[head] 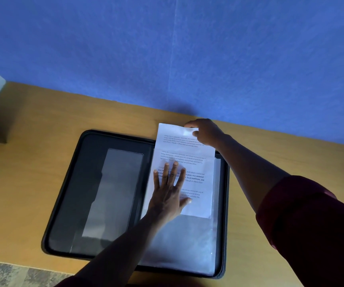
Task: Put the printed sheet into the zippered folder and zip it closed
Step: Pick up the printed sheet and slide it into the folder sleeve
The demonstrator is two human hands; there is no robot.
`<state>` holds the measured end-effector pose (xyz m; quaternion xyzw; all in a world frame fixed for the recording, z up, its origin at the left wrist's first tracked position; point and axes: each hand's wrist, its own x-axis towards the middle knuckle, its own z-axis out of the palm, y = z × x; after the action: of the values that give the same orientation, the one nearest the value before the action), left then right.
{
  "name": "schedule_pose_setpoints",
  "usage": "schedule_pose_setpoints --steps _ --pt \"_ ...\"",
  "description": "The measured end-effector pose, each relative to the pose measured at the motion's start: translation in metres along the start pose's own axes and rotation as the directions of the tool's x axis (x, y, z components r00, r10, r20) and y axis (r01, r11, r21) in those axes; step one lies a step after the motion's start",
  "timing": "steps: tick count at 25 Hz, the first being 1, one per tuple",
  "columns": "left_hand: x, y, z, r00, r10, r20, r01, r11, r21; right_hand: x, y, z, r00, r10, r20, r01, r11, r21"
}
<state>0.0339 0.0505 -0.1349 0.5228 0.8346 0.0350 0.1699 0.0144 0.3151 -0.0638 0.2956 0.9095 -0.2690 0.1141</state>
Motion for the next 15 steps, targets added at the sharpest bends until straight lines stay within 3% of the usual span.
schedule_pose_setpoints --steps 7,15 --pt "0.0 0.001 -0.002 1.0 -0.003 -0.012 0.003 1.0 0.003 0.001 -0.006 -0.005 1.0 0.012 -0.02 -0.012 1.0 -0.016" --pt "0.0 0.003 -0.004 1.0 -0.009 0.009 0.009 1.0 -0.013 -0.013 -0.002 0.011 0.997 -0.031 0.064 0.033 0.999 -0.018"
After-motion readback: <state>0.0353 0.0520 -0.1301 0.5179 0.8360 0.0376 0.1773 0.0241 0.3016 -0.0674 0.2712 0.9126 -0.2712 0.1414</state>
